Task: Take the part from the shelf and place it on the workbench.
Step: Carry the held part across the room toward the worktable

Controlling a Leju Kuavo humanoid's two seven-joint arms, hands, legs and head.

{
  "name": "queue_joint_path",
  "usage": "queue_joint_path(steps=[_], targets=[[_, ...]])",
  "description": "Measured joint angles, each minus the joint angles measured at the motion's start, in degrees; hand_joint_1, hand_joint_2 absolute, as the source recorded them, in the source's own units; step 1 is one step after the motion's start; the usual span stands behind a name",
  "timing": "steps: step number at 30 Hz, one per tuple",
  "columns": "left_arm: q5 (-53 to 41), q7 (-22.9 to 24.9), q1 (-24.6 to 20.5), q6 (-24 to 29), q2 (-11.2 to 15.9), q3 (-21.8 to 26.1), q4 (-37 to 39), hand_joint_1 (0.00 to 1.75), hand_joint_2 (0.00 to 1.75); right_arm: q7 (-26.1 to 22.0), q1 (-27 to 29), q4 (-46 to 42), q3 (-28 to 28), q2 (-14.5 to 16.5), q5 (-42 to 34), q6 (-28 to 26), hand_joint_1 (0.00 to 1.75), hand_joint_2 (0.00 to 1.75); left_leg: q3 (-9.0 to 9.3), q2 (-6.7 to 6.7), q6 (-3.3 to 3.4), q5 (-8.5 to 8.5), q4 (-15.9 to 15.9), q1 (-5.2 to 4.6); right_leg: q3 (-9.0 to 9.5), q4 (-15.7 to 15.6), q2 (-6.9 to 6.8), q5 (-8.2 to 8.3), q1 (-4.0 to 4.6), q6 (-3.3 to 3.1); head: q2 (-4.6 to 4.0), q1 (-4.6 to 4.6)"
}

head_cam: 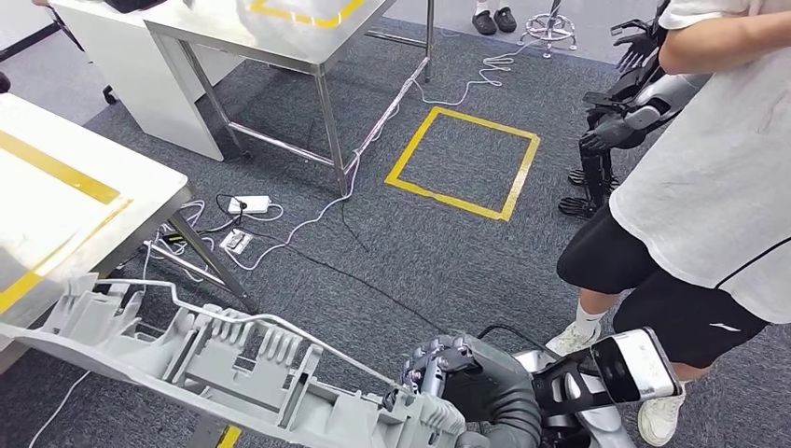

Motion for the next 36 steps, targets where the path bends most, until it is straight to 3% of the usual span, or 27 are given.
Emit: queue_joint_path(steps=[1, 3, 5, 6, 7, 9, 11, 13, 14, 16, 18, 20, 21, 22, 24, 26, 28, 29, 31, 33, 35, 36], targets=[[-0.01, 0.01, -0.09, 0.03, 0.01, 0.01, 0.0, 0.0, 1.75, 0.01, -0.02, 0.0, 0.01, 0.04, 0.02, 0.06, 1.75, 1.75, -0.97, 1.54, -0.17, -1.16, 2.12, 0.01, 0.11, -0.07, -0.52, -0.03, 0.03, -0.3, 0.0, -0.08], [0.0, 0.02, -0.4, 0.08, -0.02, 0.01, 0.0, 0.0, 1.75, 0.08, -0.03, 0.01, 0.02, 0.1, 0.05, 0.15, 1.75, 1.75, -4.62, 4.25, -0.35, -4.55, 9.4, -0.01, 0.22, -0.08, -1.69, -0.28, 0.5, -0.79, 0.0, -0.24], [0.03, 0.02, -0.48, 0.1, -0.11, 0.01, 0.0, 0.0, 1.75, 0.32, -0.04, 0.04, 0.05, 0.14, 0.08, 0.16, 1.75, 1.75, -7.75, 4.81, -0.24, -6.24, 15.13, 0.03, 0.28, -0.07, -2.98, -0.5, 0.96, -1.09, 0.0, -0.23], [0.06, 0.02, -0.45, 0.09, -0.14, 0.02, 0.0, 0.0, 1.75, 0.52, -0.07, 0.07, 0.08, 0.18, 0.08, 0.14, 1.75, 1.75, -7.82, 4.91, -0.02, -5.54, 15.02, 0.0, 0.36, -0.07, -3.6, -0.61, 1.16, -1.24, 0.0, -0.23], [0.12, 0.02, -0.44, 0.09, -0.15, 0.04, 0.0, 0.0, 1.75, 0.72, -0.16, 0.08, 0.12, 0.25, 0.08, 0.07, 1.75, 1.75, -6.66, 5.21, 0.36, -3.93, 12.62, -0.13, 0.52, -0.07, -4.22, -0.73, 1.35, -1.39, 0.0, -0.23], [0.24, 0.01, -0.56, 0.08, -0.1, 0.08, 0.01, 0.0, 1.75, 1.04, -0.48, 0.09, 0.21, 0.43, 0.03, -0.12, 1.75, 1.75, -2.64, 7.48, 1.51, -0.54, 4.89, -0.86, 0.91, -0.11, -5.36, -1.04, 1.74, -1.5, 0.0, -0.21], [0.31, -0.05, -0.83, 0.08, -0.04, 0.13, 0.02, 0.0, 1.75, 1.19, -0.82, 0.09, 0.3, 0.53, -0.08, -0.29, 1.75, 1.75, -0.5, 9.41, 2.32, 0.58, 0.48, -1.69, 1.11, -0.21, -6.37, -1.31, 2.02, -1.28, 0.0, -0.18], [0.38, -0.1, -0.91, 0.08, 0.02, 0.31, 0.06, 0.0, 1.75, 1.3, -1.06, 0.08, 0.36, 0.64, -0.14, -0.4, 1.75, 1.75, -0.37, 8.76, 2.62, 0.56, -0.35, -2.01, 1.36, -0.53, -7.51, -1.43, 2.1, -0.89, 0.0, -0.2], [0.42, -0.1, -0.81, 0.08, 0.01, 0.42, 0.09, 0.0, 1.75, 1.39, -1.19, 0.08, 0.39, 0.71, -0.14, -0.45, 1.75, 1.75, 0.0, 8.09, 2.68, 0.88, -0.97, -1.87, 1.49, -0.56, -7.37, -1.53, 2.07, -0.7, 0.0, -0.19], [0.43, -0.17, -0.87, 0.05, -0.13, 0.65, 0.11, 0.0, 1.75, 1.58, -1.37, 0.08, 0.47, 0.75, -0.32, -0.58, 1.75, 1.75, 0.91, 6.69, 2.89, 1.63, -2.38, -1.42, 0.76, 1.39, -4.88, -2.59, 1.88, -0.58, 0.0, -0.13], [0.22, -0.36, -1.25, -0.03, -0.38, 0.85, 0.12, 0.0, 1.75, 1.74, -1.35, 0.16, 0.59, 0.55, -0.8, -0.69, 1.75, 1.75, 1.26, 5.16, 3.02, 1.99, -2.87, -1.12, -2.48, 7.77, -1.98, -5.07, 1.45, -0.79, 0.0, 0.02], [-0.14, -0.52, -1.41, -0.3, -0.57, 0.97, 0.18, 0.0, 1.75, 1.8, -1.31, 0.34, 0.71, 0.25, -1.22, -0.69, 1.75, 1.75, 1.27, 3.43, 3.01, 2.0, -2.84, -1.02, -6.0, 13.94, -1.34, -6.7, 1.09, -0.44, 0.0, 0.11], [-0.32, -0.55, -1.4, -0.45, -0.66, 0.99, 0.23, 0.0, 1.75, 1.81, -1.32, 0.42, 0.78, 0.12, -1.31, -0.66, 1.75, 1.75, 1.3, 2.57, 2.93, 1.96, -2.8, -0.94, -6.59, 14.42, -1.27, -6.35, 0.89, 0.09, 0.0, 0.11], [-0.45, -0.55, -1.38, -0.6, -0.73, 1.0, 0.28, 0.0, 1.75, 1.81, -1.33, 0.46, 0.83, 0.01, -1.37, -0.58, 1.75, 1.75, 1.34, 1.68, 2.77, 1.87, -2.69, -0.82, -6.0, 12.53, -1.14, -5.08, 0.63, 0.82, 0.0, 0.11], [-0.63, -0.56, -1.38, -0.7, -0.87, 1.04, 0.34, 0.0, 1.75, 1.87, -1.37, 0.5, 0.93, -0.14, -1.52, -0.4, 1.75, 1.75, 1.32, 0.02, 2.14, 1.51, -2.18, -0.6, -2.82, 5.0, 0.09, -1.65, 0.11, 2.05, 0.0, 0.14], [-0.7, -0.62, -1.34, -0.7, -0.95, 1.21, 0.42, 0.0, 1.75, 2.03, -1.4, 0.53, 1.02, -0.15, -1.8, -0.26, 1.75, 1.75, 1.0, -1.22, 1.32, 1.13, -1.58, -0.55, -0.57, 0.19, 1.16, 0.23, 0.0, 1.87, 0.0, 0.16], [-0.76, -0.72, -1.14, -0.7, -1.01, 1.47, 0.63, 0.0, 1.75, 2.27, -1.43, 0.55, 1.13, -0.11, -2.09, -0.21, 1.75, 1.75, 0.69, -1.92, 0.69, 1.07, -1.5, -0.43, -0.19, -0.36, 0.81, 0.48, 0.32, 0.93, 0.0, 0.17], [-0.78, -0.74, -0.99, -0.7, -1.02, 1.57, 0.75, 0.0, 1.75, 2.4, -1.47, 0.56, 1.16, -0.08, -2.19, -0.21, 1.75, 1.75, 0.62, -1.72, 0.46, 1.01, -1.45, -0.31, -0.11, -0.45, 0.41, 0.56, 0.3, 0.58, 0.0, 0.16], [-0.8, -0.78, -0.85, -0.69, -1.02, 1.75, 0.91, 0.0, 1.75, 2.63, -1.54, 0.56, 1.21, 0.0, -2.24, -0.21, 1.75, 1.75, -0.16, 0.84, -0.02, -0.15, 0.38, -0.35, 0.18, -0.69, -0.46, 0.56, 0.12, -0.13, 0.0, 0.01], [-0.83, -0.82, -1.03, -0.67, -1.07, 1.95, 0.96, 0.0, 1.75, 2.74, -1.56, 0.58, 1.22, 0.04, -2.27, -0.21, 1.75, 1.75, -3.19, 3.96, -0.47, -3.25, 6.63, -0.35, 0.42, -0.77, -1.56, 0.3, 0.26, -0.73, 0.0, -0.19], [-0.85, -0.84, -1.13, -0.66, -1.19, 2.15, 1.04, 0.0, 1.75, 2.75, -1.54, 0.66, 1.27, 0.03, -2.28, -0.21, 1.75, 1.75, -7.12, 4.79, -0.68, -5.88, 13.94, -0.18, 0.56, -0.76, -2.87, 0.04, 0.59, -1.09, 0.0, -0.23], [-0.86, -0.84, -1.09, -0.66, -1.25, 2.23, 1.09, 0.0, 1.75, 2.76, -1.53, 0.72, 1.31, 0.03, -2.28, -0.21, 1.75, 1.75, -8.13, 4.87, -0.68, -5.96, 15.56, -0.15, 0.64, -0.75, -3.48, -0.07, 0.7, -1.21, 0.0, -0.24]])
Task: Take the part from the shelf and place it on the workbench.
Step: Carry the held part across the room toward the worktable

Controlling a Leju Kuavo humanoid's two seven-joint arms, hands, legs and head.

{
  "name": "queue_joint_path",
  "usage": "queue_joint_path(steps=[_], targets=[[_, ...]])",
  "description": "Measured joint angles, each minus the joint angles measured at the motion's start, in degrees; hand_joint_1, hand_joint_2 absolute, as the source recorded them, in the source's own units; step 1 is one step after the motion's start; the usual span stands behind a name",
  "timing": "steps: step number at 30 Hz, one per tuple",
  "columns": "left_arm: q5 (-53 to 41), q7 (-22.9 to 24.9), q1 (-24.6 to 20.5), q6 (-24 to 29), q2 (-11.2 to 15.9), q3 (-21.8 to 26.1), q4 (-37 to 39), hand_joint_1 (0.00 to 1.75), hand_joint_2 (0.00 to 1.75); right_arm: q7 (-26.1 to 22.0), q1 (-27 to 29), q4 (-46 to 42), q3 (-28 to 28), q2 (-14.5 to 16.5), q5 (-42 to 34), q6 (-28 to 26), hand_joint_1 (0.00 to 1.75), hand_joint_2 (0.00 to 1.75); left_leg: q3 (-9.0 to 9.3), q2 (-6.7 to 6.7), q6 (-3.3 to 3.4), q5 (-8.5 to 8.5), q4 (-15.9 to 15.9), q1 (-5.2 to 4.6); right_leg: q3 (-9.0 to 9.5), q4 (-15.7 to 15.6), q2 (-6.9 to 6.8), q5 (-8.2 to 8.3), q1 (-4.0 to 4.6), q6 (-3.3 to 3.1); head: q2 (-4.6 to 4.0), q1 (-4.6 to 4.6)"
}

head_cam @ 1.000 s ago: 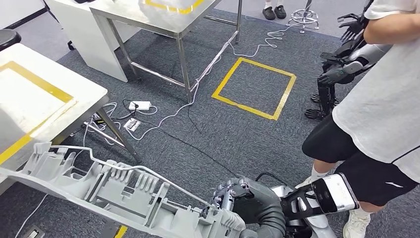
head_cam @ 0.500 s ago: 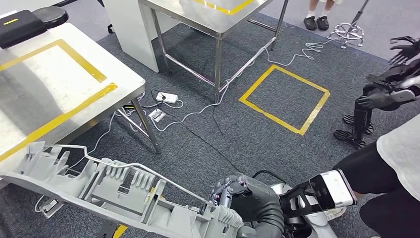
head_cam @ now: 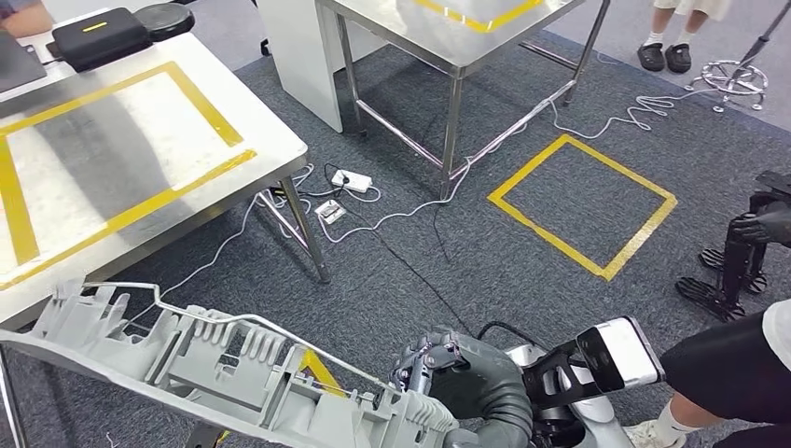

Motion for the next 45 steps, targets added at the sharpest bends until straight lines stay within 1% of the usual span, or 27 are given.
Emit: queue_joint_path(steps=[1, 2, 4, 6, 8, 9, 11, 13, 15, 16, 17, 19, 21, 23, 24, 26, 28, 30, 31, 32, 34, 36, 37, 39, 41, 43, 45], targets=[[-0.01, -0.01, 0.04, 0.0, -0.02, 0.08, 0.05, 0.0, 1.75, 0.03, 0.0, 0.04, 0.05, 0.0, -0.06, 0.0, 1.75, 1.75, 0.34, 0.14, 0.1, 1.18, -1.04, -0.01, 0.15, 0.0, -0.62, -0.14, 0.09, -0.07, 0.0, 0.0], [-0.04, -0.02, 0.06, -0.01, -0.02, 0.16, 0.09, 0.0, 1.75, 0.06, -0.01, 0.07, 0.11, 0.0, -0.17, 0.0, 1.75, 1.75, 1.84, 0.54, 0.35, 3.13, -4.2, -0.07, 0.36, 0.0, -1.21, -0.31, 0.17, -0.09, 0.0, 0.0], [-0.16, -0.08, -0.01, -0.04, -0.01, 0.39, 0.12, 0.0, 1.75, 0.12, -0.09, 0.08, 0.23, 0.01, -0.52, 0.0, 1.75, 1.75, 6.01, 2.85, 1.14, 6.57, -12.46, -0.55, 0.84, -0.02, -2.32, -0.73, 0.5, 0.1, 0.0, 0.03], [-0.34, -0.25, -0.06, -0.11, -0.03, 0.72, 0.14, 0.0, 1.75, 0.13, -0.16, 0.14, 0.33, 0.01, -0.83, 0.03, 1.75, 1.75, 7.78, 4.25, 1.83, 7.3, -16.18, -1.18, 1.1, -0.07, -3.28, -1.09, 0.76, 0.53, 0.0, 0.05], [-0.51, -0.39, 0.17, -0.25, -0.01, 1.06, 0.19, 0.0, 1.75, 0.13, -0.21, 0.21, 0.43, 0.04, -0.98, 0.16, 1.75, 1.75, 7.82, 3.19, 2.31, 7.21, -16.61, -1.49, 1.47, -0.39, -4.33, -1.3, 0.8, 1.04, 0.0, 0.02], [-0.61, -0.43, 0.4, -0.32, -0.05, 1.25, 0.21, 0.0, 1.75, 0.14, -0.28, 0.25, 0.48, 0.07, -1.01, 0.24, 1.75, 1.75, 8.23, 2.54, 2.56, 7.43, -17.15, -1.39, 1.64, -0.33, -4.13, -1.49, 0.76, 1.28, 0.0, 0.05], [-0.9, -0.51, 0.52, -0.46, -0.19, 1.56, 0.22, 0.0, 1.75, 0.18, -0.39, 0.29, 0.55, 0.07, -1.09, 0.42, 1.75, 1.75, 9.23, 1.17, 3.07, 8.04, -18.34, -0.95, 0.61, 2.48, -1.68, -2.95, 0.66, 1.34, 0.0, 0.2], [-1.15, -0.55, 0.29, -0.54, -0.4, 1.74, 0.22, 0.0, 1.75, 0.27, -0.38, 0.41, 0.58, -0.08, -1.21, 0.5, 1.75, 1.75, 9.56, -0.35, 3.3, 8.29, -18.72, -0.64, -3.23, 9.83, 1.27, -5.67, 0.45, 1.0, 0.0, 0.43], [-1.3, -0.54, 0.2, -0.58, -0.58, 1.83, 0.26, 0.0, 1.75, 0.37, -0.33, 0.56, 0.59, -0.2, -1.28, 0.5, 1.75, 1.75, 9.56, -2.16, 3.29, 8.24, -18.69, -0.62, -6.81, 15.44, 2.04, -6.91, 0.29, 1.32, 0.0, 0.52], [-1.34, -0.54, 0.22, -0.59, -0.65, 1.85, 0.3, 0.0, 1.75, 0.39, -0.33, 0.61, 0.59, -0.22, -1.3, 0.5, 1.75, 1.75, 9.61, -3.05, 3.23, 8.19, -18.66, -0.6, -7.22, 15.25, 2.15, -6.23, 0.16, 1.81, 0.0, 0.52], [-1.39, -0.53, 0.25, -0.61, -0.72, 1.86, 0.34, 0.0, 1.75, 0.41, -0.34, 0.63, 0.59, -0.22, -1.31, 0.51, 1.75, 1.75, 9.69, -3.96, 3.11, 8.11, -18.59, -0.55, -6.43, 12.67, 2.39, -4.67, -0.01, 2.42, 0.0, 0.53], [-1.45, -0.53, 0.23, -0.63, -0.85, 1.89, 0.39, 0.0, 1.75, 0.45, -0.36, 0.66, 0.59, -0.23, -1.31, 0.52, 1.75, 1.75, 9.67, -5.6, 2.64, 7.79, -18.2, -0.51, -3.22, 4.59, 4.45, -0.89, -0.41, 3.3, 0.0, 0.55], [-1.48, -0.53, 0.28, -0.64, -0.91, 1.94, 0.43, 0.0, 1.75, 0.47, -0.39, 0.69, 0.6, -0.22, -1.31, 0.54, 1.75, 1.75, 9.27, -6.85, 2.02, 7.44, -17.71, -0.56, -1.24, -0.04, 6.24, 1.16, -0.51, 2.87, 0.0, 0.53], [-1.51, -0.51, 0.54, -0.66, -0.88, 1.98, 0.51, 0.0, 1.75, 0.48, -0.42, 0.7, 0.61, -0.16, -1.31, 0.56, 1.75, 1.75, 8.92, -7.79, 1.49, 7.31, -17.61, -0.45, -0.91, -0.49, 5.78, 1.45, -0.38, 1.86, 0.0, 0.5], [-1.54, -0.5, 0.72, -0.67, -0.87, 1.98, 0.56, 0.0, 1.75, 0.49, -0.45, 0.7, 0.62, -0.12, -1.31, 0.57, 1.75, 1.75, 8.84, -7.59, 1.27, 7.16, -17.44, -0.37, -0.77, -0.56, 5.29, 1.46, -0.41, 1.52, 0.0, 0.5], [-1.63, -0.45, 0.8, -0.69, -0.8, 2.01, 0.62, 0.0, 1.75, 0.52, -0.44, 0.7, 0.64, -0.02, -1.32, 0.68, 1.75, 1.75, 7.76, -4.8, 0.69, 5.66, -14.92, -0.42, -0.35, -0.73, 4.08, 1.3, -0.62, 0.77, 0.0, 0.18], [-1.86, -0.38, 0.5, -0.7, -0.79, 2.06, 0.62, 0.0, 1.75, 0.55, -0.38, 0.72, 0.65, 0.03, -1.33, 0.88, 1.75, 1.75, 4.28, -1.24, 0.15, 2.27, -7.95, -0.35, 0.01, -0.75, 2.64, 0.91, -0.4, 0.13, 0.0, -0.11], [-2.14, -0.33, 0.33, -0.72, -0.92, 2.1, 0.64, 0.0, 1.75, 0.63, -0.36, 0.79, 0.67, 0.02, -1.35, 1.03, 1.75, 1.75, 0.6, -0.11, -0.16, 0.06, -1.23, -0.1, 0.27, -0.75, 1.11, 0.56, -0.14, -0.22, 0.0, -0.1], [-2.32, -0.32, 0.34, -0.73, -1.01, 2.14, 0.68, 0.0, 1.75, 0.77, -0.36, 0.84, 0.69, 0.02, -1.38, 1.04, 1.75, 1.75, 0.06, 0.07, -0.2, 0.48, -0.55, -0.03, 0.41, -0.75, 0.43, 0.38, -0.07, -0.26, 0.0, -0.11], [-2.5, -0.31, 0.35, -0.75, -1.06, 2.26, 0.73, 0.0, 1.75, 0.94, -0.36, 0.87, 0.72, 0.02, -1.41, 1.05, 1.75, 1.75, 0.84, 0.33, -0.11, 1.99, -2.39, -0.01, 0.63, -0.75, -0.2, 0.19, -0.01, -0.22, 0.0, -0.11], [-2.85, -0.31, 0.25, -0.85, -1.09, 2.67, 0.85, 0.0, 1.75, 1.23, -0.37, 0.9, 0.82, 0.03, -1.49, 1.04, 1.75, 1.75, 4.86, 2.29, 0.52, 5.84, -10.34, -0.29, 1.23, -0.75, -1.36, -0.29, 0.15, 0.03, 0.0, -0.11], [-3.14, -0.36, 0.0, -0.98, -1.15, 3.17, 0.98, 0.0, 1.75, 1.37, -0.4, 0.91, 0.93, 0.03, -1.7, 1.02, 1.75, 1.75, 7.7, 4.21, 1.35, 7.6, -15.89, -0.9, 1.6, -0.74, -2.38, -0.77, 0.57, 0.5, 0.0, -0.09], [-3.26, -0.4, -0.07, -1.01, -1.19, 3.4, 1.08, 0.0, 1.75, 1.43, -0.41, 0.92, 0.99, 0.03, -1.83, 1.01, 1.75, 1.75, 7.99, 4.47, 1.66, 7.55, -16.66, -1.19, 1.69, -0.77, -2.9, -0.95, 0.72, 0.76, 0.0, -0.08], [-3.42, -0.48, 0.06, -1.05, -1.28, 3.79, 1.31, 0.0, 1.75, 1.55, -0.44, 0.92, 1.1, 0.08, -1.98, 1.01, 1.75, 1.75, 8.05, 3.17, 2.17, 7.67, -17.14, -1.13, 1.84, -0.87, -3.77, -1.29, 0.82, 1.27, 0.0, -0.1], [-3.51, -0.58, 0.16, -1.13, -1.53, 4.17, 1.52, 0.0, 1.75, 1.67, -0.47, 0.97, 1.21, 0.1, -2.03, 1.07, 1.75, 1.75, 8.75, 1.83, 2.75, 8.05, -18.11, -0.74, 1.24, 0.94, -2.13, -2.4, 0.73, 1.42, -0.01, 0.03], [-3.59, -0.69, -0.1, -1.22, -1.85, 4.48, 1.61, 0.0, 1.75, 1.78, -0.44, 1.13, 1.31, -0.04, -2.1, 1.17, 1.75, 1.75, 9.21, 0.41, 3.12, 8.24, -18.58, -0.51, -1.82, 7.2, 0.87, -4.92, 0.52, 1.1, -0.01, 0.29], [-3.74, -0.73, -0.32, -1.44, -2.07, 4.71, 1.76, 0.0, 1.75, 1.87, -0.39, 1.39, 1.42, -0.18, -2.26, 1.26, 1.75, 1.75, 9.24, -1.24, 3.2, 8.19, -18.54, -0.46, -5.94, 14.25, 1.99, -6.92, 0.34, 1.15, 0.0, 0.39]])
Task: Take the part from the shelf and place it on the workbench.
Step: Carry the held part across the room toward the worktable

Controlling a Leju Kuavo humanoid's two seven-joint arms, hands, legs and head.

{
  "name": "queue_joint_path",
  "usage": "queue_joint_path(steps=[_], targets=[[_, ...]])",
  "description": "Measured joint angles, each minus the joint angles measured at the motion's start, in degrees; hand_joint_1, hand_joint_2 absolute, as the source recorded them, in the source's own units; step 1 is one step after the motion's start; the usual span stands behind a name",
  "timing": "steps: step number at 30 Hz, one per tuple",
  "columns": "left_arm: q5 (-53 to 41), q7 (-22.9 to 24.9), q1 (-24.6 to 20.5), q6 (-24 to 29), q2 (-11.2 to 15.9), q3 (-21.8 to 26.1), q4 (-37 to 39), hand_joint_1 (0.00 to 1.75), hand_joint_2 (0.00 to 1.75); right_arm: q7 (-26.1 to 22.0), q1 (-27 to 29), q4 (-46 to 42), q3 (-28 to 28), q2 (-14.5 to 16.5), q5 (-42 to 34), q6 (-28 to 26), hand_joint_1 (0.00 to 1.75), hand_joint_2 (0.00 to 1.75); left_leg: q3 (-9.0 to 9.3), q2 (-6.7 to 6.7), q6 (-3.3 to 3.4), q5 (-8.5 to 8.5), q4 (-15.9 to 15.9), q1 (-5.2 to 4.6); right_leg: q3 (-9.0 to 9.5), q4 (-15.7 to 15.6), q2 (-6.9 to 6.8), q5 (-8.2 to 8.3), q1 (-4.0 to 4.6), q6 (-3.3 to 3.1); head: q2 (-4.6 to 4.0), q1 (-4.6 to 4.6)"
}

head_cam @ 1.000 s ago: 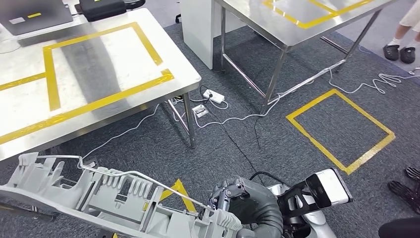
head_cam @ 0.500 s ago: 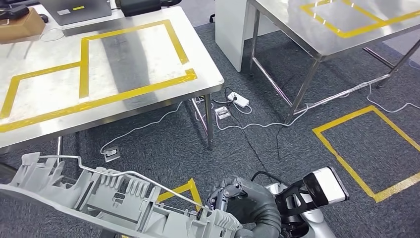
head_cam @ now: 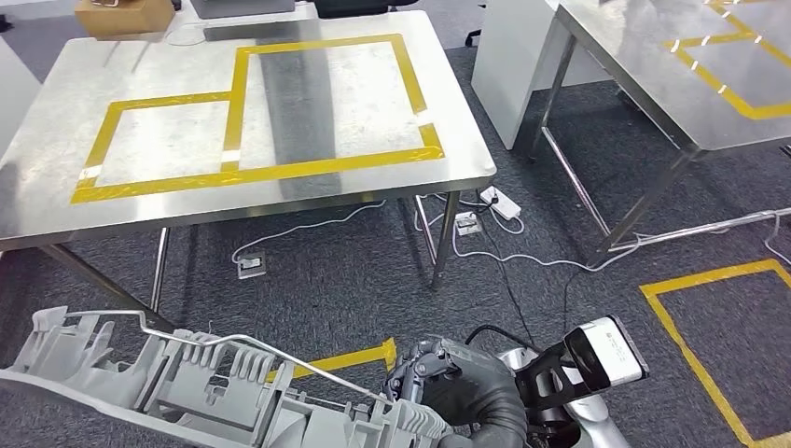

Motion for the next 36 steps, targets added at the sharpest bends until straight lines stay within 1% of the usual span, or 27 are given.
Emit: queue_joint_path(steps=[1, 2, 4, 5, 7, 9, 10, 12, 13, 14, 15, 16, 17, 18, 19, 21, 22, 24, 26, 28, 30, 31, 32, 33, 34, 35, 36], targets=[[-0.11, -0.02, -0.01, -0.17, -0.13, 0.12, 0.13, 0.0, 1.75, 0.06, 0.01, 0.14, 0.06, -0.03, -0.09, 0.04, 1.75, 1.75, 0.06, -0.88, -0.04, -0.06, 0.04, 0.02, -1.0, 1.08, 0.11, 0.17, -0.11, 0.39, 0.0, 0.0], [-0.24, -0.05, -0.01, -0.34, -0.24, 0.25, 0.27, 0.0, 1.75, 0.11, 0.0, 0.23, 0.11, -0.04, -0.17, 0.08, 1.75, 1.75, 0.16, -1.77, -0.13, -0.14, 0.09, 0.05, -0.87, -0.15, 0.23, 1.29, -0.25, 0.98, 0.0, 0.0], [-0.4, -0.13, -0.04, -0.65, -0.45, 0.45, 0.52, 0.0, 1.75, 0.15, -0.03, 0.31, 0.17, -0.06, -0.25, 0.19, 1.75, 1.75, 0.35, -3.45, -0.54, -0.42, 0.32, 0.17, 2.04, -7.84, 1.46, 5.15, -0.71, 2.18, 0.0, 0.02], [-0.44, -0.17, -0.08, -0.76, -0.51, 0.55, 0.63, 0.0, 1.75, 0.16, -0.06, 0.34, 0.2, -0.05, -0.28, 0.27, 1.75, 1.75, 0.31, -4.2, -0.86, -0.65, 0.56, 0.14, 3.6, -11.4, 2.25, 6.7, -0.83, 2.33, 0.0, 0.03], [-0.45, -0.33, -0.08, -1.17, -0.55, 0.89, 0.83, 0.0, 1.75, 0.16, -0.1, 0.46, 0.25, -0.03, -0.39, 0.5, 1.75, 1.75, 0.02, -5.21, -1.49, -0.93, 0.88, 0.11, 5.05, -14.76, 3.13, 8.02, -0.78, 1.79, 0.0, -0.01], [-0.4, -0.57, 0.08, -1.83, -0.5, 1.25, 1.1, 0.0, 1.75, 0.16, -0.18, 0.57, 0.34, 0.03, -0.5, 0.75, 1.75, 1.75, -0.15, -5.64, -1.99, -1.08, 0.94, 0.26, 5.2, -14.84, 2.48, 8.1, -0.68, 0.92, 0.0, -0.03], [-0.36, -0.7, 0.17, -2.18, -0.5, 1.38, 1.23, 0.0, 1.75, 0.16, -0.23, 0.61, 0.38, 0.07, -0.54, 0.87, 1.75, 1.75, -0.31, -4.96, -2.25, -1.39, 1.31, 0.28, 5.37, -14.91, 2.24, 8.09, -0.77, 0.55, 0.0, -0.07], [-0.29, -0.88, 0.07, -2.57, -0.4, 1.65, 1.4, 0.0, 1.75, 0.17, -0.3, 0.64, 0.43, 0.16, -0.63, 1.07, 1.75, 1.75, -1.85, -2.16, -2.85, -3.36, 4.83, 0.28, 5.84, -15.07, 1.68, 7.98, -1.0, -0.23, 0.0, -0.31], [-0.27, -0.96, -0.09, -2.67, -0.39, 1.81, 1.45, 0.0, 1.75, 0.18, -0.31, 0.68, 0.43, 0.16, -0.67, 1.12, 1.75, 1.75, -3.55, -0.47, -3.12, -4.97, 8.36, 0.29, 6.02, -15.07, 1.38, 7.83, -0.82, -0.54, 0.0, -0.43], [-0.26, -1.02, -0.26, -2.76, -0.37, 1.96, 1.5, 0.0, 1.75, 0.18, -0.31, 0.75, 0.44, 0.17, -0.73, 1.14, 1.75, 1.75, -5.6, 0.51, -3.32, -6.58, 12.39, 0.39, 6.13, -15.06, 1.08, 7.72, -0.67, -0.78, 0.0, -0.51], [-0.26, -1.09, -0.36, -2.86, -0.37, 2.06, 1.56, 0.0, 1.75, 0.18, -0.29, 0.85, 0.45, 0.17, -0.8, 1.14, 1.75, 1.75, -7.48, 1.0, -3.44, -7.62, 15.84, 0.48, 6.21, -15.06, 0.8, 7.62, -0.52, -0.91, 0.0, -0.49], [-0.26, -1.16, -0.4, -2.97, -0.4, 2.15, 1.63, 0.0, 1.75, 0.18, -0.27, 0.98, 0.46, 0.16, -0.92, 1.15, 1.75, 1.75, -8.64, 1.19, -3.46, -7.74, 17.68, 0.54, 6.29, -15.05, 0.59, 7.53, -0.39, -1.01, 0.0, -0.5], [-0.26, -1.24, -0.39, -3.07, -0.43, 2.25, 1.69, 0.0, 1.75, 0.2, -0.26, 1.11, 0.48, 0.17, -1.08, 1.15, 1.75, 1.75, -8.72, 1.26, -3.37, -6.84, 17.34, 0.56, 6.39, -15.05, 0.45, 7.45, -0.3, -1.09, 0.0, -0.5], [-0.26, -1.31, -0.4, -3.13, -0.43, 2.42, 1.75, 0.0, 1.75, 0.25, -0.25, 1.2, 0.48, 0.17, -1.3, 1.15, 1.75, 1.75, -7.52, 1.3, -3.12, -4.97, 14.53, 0.55, 6.55, -15.05, 0.36, 7.35, -0.19, -1.12, 0.0, -0.5], [-0.26, -1.37, -0.42, -3.15, -0.41, 2.63, 1.79, 0.0, 1.75, 0.33, -0.25, 1.26, 0.48, 0.2, -1.55, 1.15, 1.75, 1.75, -5.51, 1.39, -2.7, -2.88, 10.32, 0.47, 6.75, -15.06, 0.31, 7.22, -0.07, -1.1, 0.0, -0.5], [-0.27, -1.46, -0.58, -3.13, -0.32, 3.02, 1.95, 0.0, 1.75, 0.54, -0.28, 1.37, 0.49, 0.3, -2.09, 1.1, 1.75, 1.75, -2.01, 1.84, -1.7, -0.67, 3.39, 0.09, 6.98, -15.14, 0.22, 7.02, 0.16, -0.92, 0.0, -0.47], [-0.28, -1.5, -0.65, -3.05, -0.28, 3.16, 2.06, 0.0, 1.75, 0.64, -0.29, 1.47, 0.5, 0.38, -2.33, 1.06, 1.75, 1.75, -1.27, 2.0, -1.28, -0.61, 1.95, -0.18, 7.01, -15.19, 0.16, 6.94, 0.21, -0.72, 0.0, -0.49], [-0.3, -1.54, -0.72, -2.85, -0.26, 3.55, 2.35, 0.0, 1.75, 0.83, -0.33, 1.69, 0.52, 0.52, -2.61, 0.99, 1.75, 1.75, -1.06, 1.95, -0.74, -0.83, 1.47, -0.57, 7.06, -15.4, 0.04, 6.89, 0.27, -0.17, 0.0, -0.54], [-0.32, -1.56, -0.71, -2.73, -0.3, 3.91, 2.55, 0.0, 1.75, 1.02, -0.34, 1.77, 0.5, 0.6, -2.7, 0.96, 1.75, 1.75, -0.13, 1.78, -0.33, -0.39, 0.33, -0.24, 6.98, -15.04, -0.02, 6.52, 0.29, 0.27, 0.0, -0.5], [-0.34, -1.59, -0.82, -2.72, -0.43, 4.04, 2.64, 0.0, 1.75, 1.13, -0.37, 1.85, 0.46, 0.56, -2.75, 0.95, 1.75, 1.75, 0.88, 1.6, 0.06, 0.14, -0.78, 0.15, 5.02, -10.91, 0.13, 4.62, 0.24, 0.2, 0.0, -0.36], [-0.36, -1.61, -0.93, -2.73, -0.56, 4.11, 2.73, 0.0, 1.75, 1.14, -0.26, 2.08, 0.46, 0.49, -2.78, 0.95, 1.75, 1.75, 0.99, 1.35, 0.24, 0.2, -0.89, 0.1, 0.94, -3.28, 0.27, 1.92, 0.01, 0.1, 0.0, -0.26], [-0.36, -1.61, -0.93, -2.73, -0.61, 4.14, 2.79, 0.0, 1.75, 1.15, -0.17, 2.21, 0.48, 0.45, -2.78, 0.95, 1.75, 1.75, 0.97, 1.2, 0.21, 0.16, -0.86, 0.09, -0.82, -0.43, 0.27, 1.27, -0.13, 0.33, 0.0, -0.24], [-0.36, -1.61, -0.93, -2.73, -0.67, 4.16, 2.86, 0.0, 1.75, 1.17, -0.09, 2.33, 0.48, 0.4, -2.78, 0.93, 1.75, 1.75, 0.97, 1.02, 0.15, 0.1, -0.84, 0.09, -1.63, 0.37, 0.27, 1.5, -0.28, 0.81, 0.0, -0.23], [-0.36, -1.61, -0.93, -2.73, -0.74, 4.2, 2.94, 0.0, 1.75, 1.2, -0.06, 2.41, 0.48, 0.37, -2.78, 0.92, 1.75, 1.75, 1.0, 0.83, 0.03, 0.02, -0.77, 0.1, -1.25, -1.2, 0.27, 2.64, -0.45, 1.42, 0.0, -0.24], [-0.36, -1.61, -0.93, -2.73, -0.82, 4.25, 3.01, 0.0, 1.75, 1.23, -0.07, 2.48, 0.48, 0.34, -2.78, 0.91, 1.75, 1.75, 1.04, 0.62, -0.14, -0.1, -0.65, 0.11, 0.25, -4.9, 0.28, 4.42, -0.61, 2.07, 0.0, -0.24], [-0.35, -1.61, -0.94, -2.73, -0.89, 4.3, 3.05, 0.0, 1.75, 1.26, -0.09, 2.52, 0.48, 0.33, -2.79, 0.89, 1.75, 1.75, 1.04, 0.44, -0.39, -0.26, -0.44, 0.11, 2.14, -9.28, 0.32, 6.24, -0.73, 2.45, 0.0, -0.23], [-0.36, -1.61, -0.94, -2.73, -0.94, 4.36, 3.09, 0.0, 1.75, 1.28, -0.11, 2.54, 0.49, 0.35, -2.79, 0.88, 1.75, 1.75, 0.96, 0.29, -0.71, -0.47, -0.17, 0.02, 3.83, -12.8, 0.38, 7.62, -0.71, 2.46, 0.0, -0.23]])
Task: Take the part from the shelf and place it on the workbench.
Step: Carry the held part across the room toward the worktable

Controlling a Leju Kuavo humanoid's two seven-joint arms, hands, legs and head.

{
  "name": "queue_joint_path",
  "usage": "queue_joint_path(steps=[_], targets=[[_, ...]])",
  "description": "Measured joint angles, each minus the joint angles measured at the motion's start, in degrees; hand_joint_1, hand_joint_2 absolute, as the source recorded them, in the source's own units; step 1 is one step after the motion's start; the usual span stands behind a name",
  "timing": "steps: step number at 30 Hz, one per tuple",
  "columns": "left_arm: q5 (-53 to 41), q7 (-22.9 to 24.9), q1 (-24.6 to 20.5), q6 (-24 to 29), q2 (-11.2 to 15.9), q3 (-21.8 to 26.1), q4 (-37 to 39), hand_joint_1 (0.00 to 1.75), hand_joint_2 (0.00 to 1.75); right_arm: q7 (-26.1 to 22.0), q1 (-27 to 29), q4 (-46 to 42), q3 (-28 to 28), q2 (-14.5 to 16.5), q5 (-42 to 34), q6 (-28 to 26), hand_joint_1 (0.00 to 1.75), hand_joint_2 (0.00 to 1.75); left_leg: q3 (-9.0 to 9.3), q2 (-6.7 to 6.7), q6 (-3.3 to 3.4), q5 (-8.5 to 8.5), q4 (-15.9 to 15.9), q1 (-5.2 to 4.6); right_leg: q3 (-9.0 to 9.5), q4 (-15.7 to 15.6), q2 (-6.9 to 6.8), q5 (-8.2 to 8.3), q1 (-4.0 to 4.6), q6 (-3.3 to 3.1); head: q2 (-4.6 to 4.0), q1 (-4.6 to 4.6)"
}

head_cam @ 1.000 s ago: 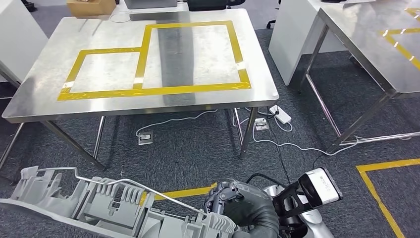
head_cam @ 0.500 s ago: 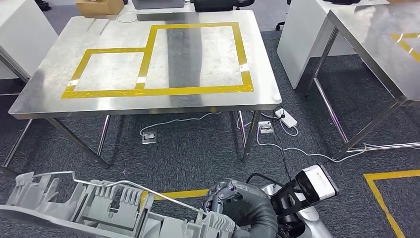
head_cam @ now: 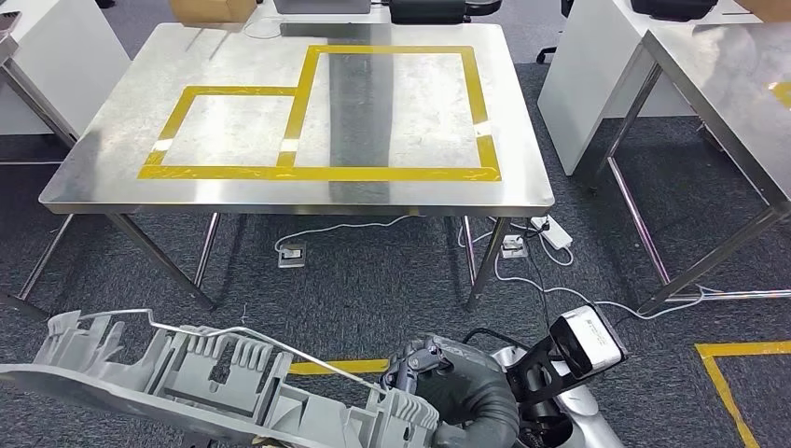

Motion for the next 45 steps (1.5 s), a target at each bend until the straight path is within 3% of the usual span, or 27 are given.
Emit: queue_joint_path(steps=[2, 6, 9, 10, 11, 12, 13, 14, 16, 19, 21, 23, 25, 26, 27, 28, 30, 32, 34, 37, 39, 41, 43, 44, 45], targets=[[-0.01, -0.03, -0.01, -0.06, -0.02, 0.13, 0.07, 0.0, 1.75, 0.01, -0.07, 0.01, 0.01, 0.07, -0.06, -0.02, 1.75, 1.75, -0.22, -0.15, -0.64, -0.36, 0.41, -0.12, 1.43, -2.93, 0.1, 1.11, 0.22, -0.84, 0.0, -0.02], [-0.27, -0.12, -0.05, -0.36, -0.03, 0.24, 0.27, 0.0, 1.75, 0.05, -0.25, 0.02, 0.03, 0.24, -0.22, -0.02, 1.75, 1.75, -0.83, 0.12, -1.77, -1.75, 2.06, 0.24, 1.74, -3.1, 0.13, 1.15, 0.02, -2.56, 0.0, -0.09], [-0.46, -0.17, -0.11, -0.49, 0.01, 0.37, 0.43, 0.0, 1.75, 0.07, -0.3, 0.02, 0.06, 0.33, -0.36, -0.02, 1.75, 1.75, -5.73, 0.64, -2.59, -6.79, 12.4, 0.51, 2.13, -3.14, 0.06, 0.92, -0.02, -3.21, 0.0, -0.2], [-0.5, -0.17, -0.1, -0.54, 0.01, 0.41, 0.49, 0.0, 1.75, 0.08, -0.3, 0.03, 0.07, 0.33, -0.38, -0.02, 1.75, 1.75, -7.64, 0.69, -2.72, -7.97, 15.91, 0.58, 2.21, -3.13, 0.05, 0.84, 0.07, -3.31, 0.0, -0.2], [-0.55, -0.17, -0.09, -0.6, -0.01, 0.43, 0.56, 0.0, 1.75, 0.11, -0.29, 0.04, 0.08, 0.33, -0.38, -0.02, 1.75, 1.75, -8.72, 0.71, -2.73, -8.07, 17.59, 0.62, 2.31, -3.11, 0.05, 0.76, 0.15, -3.39, 0.0, -0.2], [-0.6, -0.19, -0.08, -0.64, -0.01, 0.44, 0.61, 0.0, 1.75, 0.14, -0.29, 0.05, 0.08, 0.33, -0.38, -0.02, 1.75, 1.75, -8.8, 0.76, -2.65, -7.19, 17.25, 0.65, 2.46, -3.11, 0.05, 0.65, 0.21, -3.42, 0.0, -0.2], [-0.63, -0.2, -0.08, -0.67, -0.01, 0.46, 0.63, 0.0, 1.75, 0.16, -0.29, 0.05, 0.08, 0.33, -0.39, -0.02, 1.75, 1.75, -7.72, 0.84, -2.47, -5.34, 14.65, 0.66, 2.7, -3.11, 0.07, 0.49, 0.26, -3.42, 0.0, -0.2], [-0.65, -0.22, -0.09, -0.68, 0.02, 0.49, 0.64, 0.0, 1.75, 0.17, -0.29, 0.06, 0.08, 0.34, -0.39, -0.02, 1.75, 1.75, -5.9, 0.97, -2.23, -3.11, 10.76, 0.66, 2.98, -3.12, 0.09, 0.32, 0.29, -3.36, 0.0, -0.19], [-0.7, -0.25, -0.19, -0.69, 0.07, 0.53, 0.66, 0.0, 1.75, 0.17, -0.33, 0.06, 0.08, 0.35, -0.41, -0.02, 1.75, 1.75, -2.4, 1.26, -1.64, -0.39, 3.64, 0.37, 3.39, -3.1, 0.11, -0.08, 0.57, -2.99, 0.0, -0.16], [-0.95, -0.28, -0.3, -0.72, 0.11, 0.6, 0.74, 0.0, 1.75, 0.18, -0.38, 0.06, 0.09, 0.4, -0.44, -0.02, 1.75, 1.75, -1.32, 1.25, -0.79, -0.31, 1.14, -0.19, 3.43, -3.22, 0.05, -0.47, 0.78, -2.14, 0.0, -0.15], [-1.13, -0.28, -0.32, -0.77, 0.11, 0.75, 0.81, 0.0, 1.75, 0.19, -0.42, 0.03, 0.09, 0.43, -0.47, -0.01, 1.75, 1.75, -0.74, 1.14, -0.11, -0.18, 0.39, -0.01, 3.17, -2.76, -0.02, -0.86, 0.67, -1.65, 0.0, -0.12], [-1.22, -0.28, -0.43, -0.88, 0.03, 0.92, 0.84, 0.0, 1.75, 0.18, -0.45, 0.0, 0.07, 0.38, -0.55, 0.07, 1.75, 1.75, 0.03, 1.06, 0.53, -0.1, -0.36, 0.22, 0.81, 1.65, 0.0, -2.55, 0.62, -1.7, 0.0, -0.02], [-1.27, -0.28, -0.53, -0.94, -0.02, 1.03, 0.89, 0.0, 1.75, 0.18, -0.3, 0.01, 0.07, 0.21, -0.6, 0.16, 1.75, 1.75, 0.36, 0.97, 0.94, -0.5, -0.43, 0.07, -3.97, 9.85, 0.05, -5.08, 0.57, -1.91, 0.0, 0.03], [-1.28, -0.28, -0.53, -0.95, -0.02, 1.04, 0.95, 0.0, 1.75, 0.19, -0.18, 0.02, 0.08, 0.13, -0.6, 0.19, 1.75, 1.75, 0.56, 0.88, 1.02, -0.76, -0.42, 0.03, -6.07, 12.92, 0.05, -5.65, 0.54, -1.74, 0.0, 0.03], [-1.29, -0.28, -0.5, -0.96, -0.02, 1.06, 1.0, 0.0, 1.75, 0.19, -0.07, 0.02, 0.08, 0.04, -0.6, 0.2, 1.75, 1.75, 0.87, 0.75, 1.02, -1.07, -0.41, 0.01, -7.19, 14.0, 0.06, -5.32, 0.5, -1.36, 0.0, 0.03], [-1.28, -0.28, -0.48, -0.98, -0.03, 1.07, 1.04, 0.0, 1.75, 0.19, -0.01, 0.02, 0.08, -0.01, -0.6, 0.21, 1.75, 1.75, 1.33, 0.59, 0.93, -1.41, -0.4, 0.01, -7.0, 12.6, 0.05, -4.01, 0.46, -0.82, 0.0, 0.03], [-1.24, -0.28, -0.47, -1.01, -0.13, 1.1, 1.08, 0.0, 1.75, 0.2, 0.02, 0.02, 0.07, -0.08, -0.59, 0.2, 1.75, 1.75, 2.47, 0.28, 0.58, -2.3, -0.36, -0.02, -3.66, 4.38, 0.05, 0.21, 0.44, 0.06, 0.0, 0.06], [-1.21, -0.26, -0.5, -1.01, -0.23, 1.15, 1.09, 0.0, 1.75, 0.21, 0.01, 0.01, 0.06, -0.05, -0.56, 0.11, 1.75, 1.75, 3.2, 0.11, 0.12, -3.32, -0.16, -0.33, -0.49, -2.23, 0.09, 2.72, 0.59, -0.25, 0.0, 0.07], [-1.21, -0.24, -0.54, -1.01, -0.26, 1.18, 1.1, 0.0, 1.75, 0.21, 0.0, -0.01, 0.06, -0.01, -0.56, 0.03, 1.75, 1.75, 3.34, 0.03, -0.13, -3.86, 0.02, -0.59, 0.32, -3.52, 0.13, 2.86, 0.71, -0.84, 0.0, 0.04], [-1.21, -0.23, -0.53, -1.01, -0.26, 1.2, 1.1, 0.0, 1.75, 0.22, 0.0, -0.01, 0.05, 0.01, -0.55, -0.01, 1.75, 1.75, 3.4, 0.01, -0.24, -3.95, -0.03, -0.54, 0.33, -3.48, 0.13, 2.77, 0.75, -1.11, 0.0, 0.02], [-1.22, -0.23, -0.53, -1.0, -0.3, 1.26, 1.08, 0.0, 1.75, 0.28, 0.01, -0.07, -0.01, 0.08, -0.53, -0.13, 1.75, 1.75, 3.43, 0.13, -0.88, -4.5, 0.31, -0.28, 0.66, -3.53, 0.18, 2.33, 0.77, -2.0, 0.0, 0.0], [-1.33, -0.19, -0.44, -0.88, -0.32, 1.47, 1.06, 0.0, 1.75, 0.37, 0.11, -0.16, -0.12, 0.28, -0.31, -0.14, 1.75, 1.75, -1.13, 0.47, -2.19, -7.54, 8.35, 0.21, 2.12, -3.74, 0.24, 0.98, 0.55, -3.32, 0.0, -0.1], [-1.52, -0.11, -0.23, -0.75, -0.31, 1.69, 1.04, 0.0, 1.75, 0.4, 0.3, -0.2, -0.26, 0.61, 0.05, 0.03, 1.75, 1.75, -7.32, 0.72, -3.03, -8.79, 17.03, 0.54, 4.18, -3.86, 0.34, -0.72, 0.34, -3.88, 0.0, -0.2], [-1.6, -0.09, -0.13, -0.75, -0.32, 1.77, 1.04, 0.0, 1.75, 0.41, 0.35, -0.2, -0.32, 0.78, 0.17, 0.11, 1.75, 1.75, -8.32, 0.78, -3.0, -6.88, 16.81, 0.6, 5.18, -3.86, 0.41, -1.48, 0.35, -3.78, 0.0, -0.2], [-1.62, -0.08, -0.06, -0.74, -0.32, 1.84, 1.03, 0.0, 1.75, 0.41, 0.37, -0.21, -0.34, 0.97, 0.2, 0.15, 1.75, 1.75, -7.83, 0.86, -2.79, -3.72, 13.75, 0.61, 6.28, -3.88, 0.47, -2.25, 0.35, -3.67, 0.0, -0.19]])
